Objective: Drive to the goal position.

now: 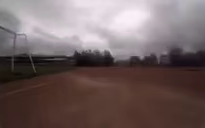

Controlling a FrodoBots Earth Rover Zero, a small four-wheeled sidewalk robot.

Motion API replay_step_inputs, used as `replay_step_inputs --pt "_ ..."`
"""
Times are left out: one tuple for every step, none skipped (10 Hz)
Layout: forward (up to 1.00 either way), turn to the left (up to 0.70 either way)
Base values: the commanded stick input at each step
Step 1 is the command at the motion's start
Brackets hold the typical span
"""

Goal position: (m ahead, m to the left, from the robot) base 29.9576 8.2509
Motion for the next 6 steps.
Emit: replay_step_inputs --pt "0.70 0.00" --pt "0.70 0.00" --pt "0.70 0.00" --pt "0.70 0.00" --pt "0.70 0.00" --pt "0.70 0.00"
